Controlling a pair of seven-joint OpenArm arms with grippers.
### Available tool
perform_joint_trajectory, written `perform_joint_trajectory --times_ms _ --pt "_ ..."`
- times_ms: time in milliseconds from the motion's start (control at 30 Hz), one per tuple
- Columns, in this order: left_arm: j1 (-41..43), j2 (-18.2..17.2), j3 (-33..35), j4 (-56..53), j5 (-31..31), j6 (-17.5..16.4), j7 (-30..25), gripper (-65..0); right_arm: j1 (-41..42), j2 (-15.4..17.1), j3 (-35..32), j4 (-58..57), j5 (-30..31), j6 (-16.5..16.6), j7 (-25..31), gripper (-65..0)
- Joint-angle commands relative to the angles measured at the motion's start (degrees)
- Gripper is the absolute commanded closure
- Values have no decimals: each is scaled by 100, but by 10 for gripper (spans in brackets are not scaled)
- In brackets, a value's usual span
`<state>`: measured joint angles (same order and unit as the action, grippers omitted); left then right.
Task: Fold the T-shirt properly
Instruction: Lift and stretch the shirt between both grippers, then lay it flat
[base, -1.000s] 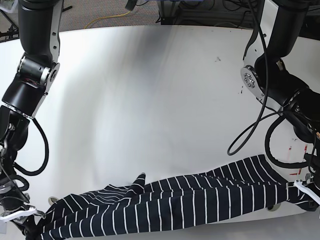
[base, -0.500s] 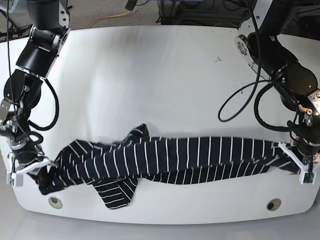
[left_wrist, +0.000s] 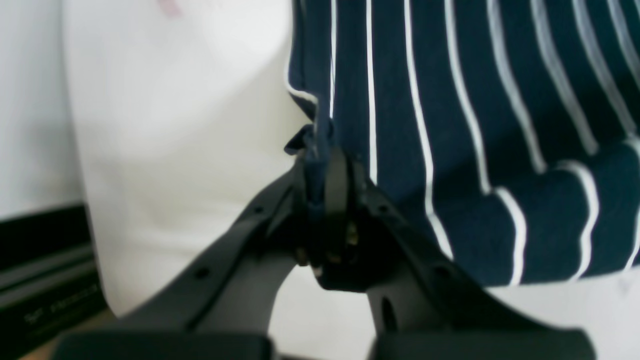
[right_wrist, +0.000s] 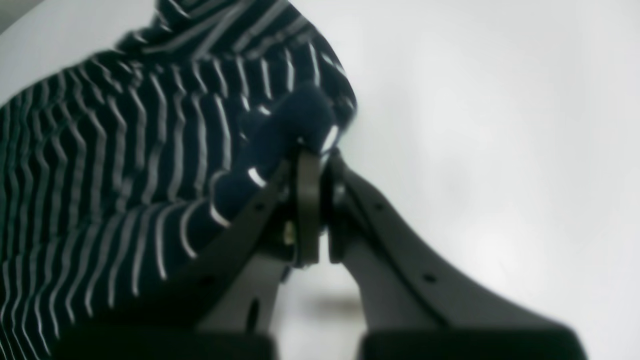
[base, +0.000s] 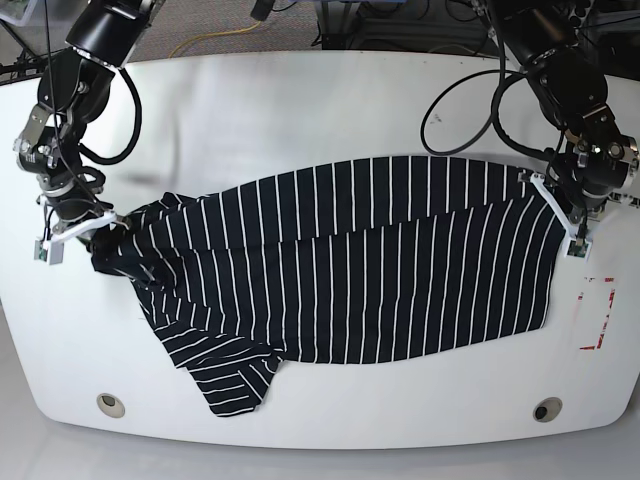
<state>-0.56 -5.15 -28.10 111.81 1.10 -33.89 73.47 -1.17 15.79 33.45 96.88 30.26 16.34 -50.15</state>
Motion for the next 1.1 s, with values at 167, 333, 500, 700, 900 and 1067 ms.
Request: perform_joint_trajectory --times_ms 167,333,500,700,900,1067 --pt "570 -79 -412 111 8 -290 -116 -8 -529 -80 360 75 548 190 -9 0" --pt "887 -87 -843 111 35 -611 -116 -8 -907 -80 360 75 943 190 -53 0" --pt "1071 -96 -949 111 43 -611 -125 -11 -1224 -80 360 83 1172 190 -53 0" --pt "1185 -96 -975 111 43 -611 -116 -44 -1681 -89 360 83 1559 182 -53 0" --pt "1185 -114 -975 103 43 -611 -116 -274 -2033 -256 413 92 1743 164 -44 -94" --pt "1168 -386 -808 94 0 -611 -116 -393 -2173 -643 897 268 1787 190 -53 -363"
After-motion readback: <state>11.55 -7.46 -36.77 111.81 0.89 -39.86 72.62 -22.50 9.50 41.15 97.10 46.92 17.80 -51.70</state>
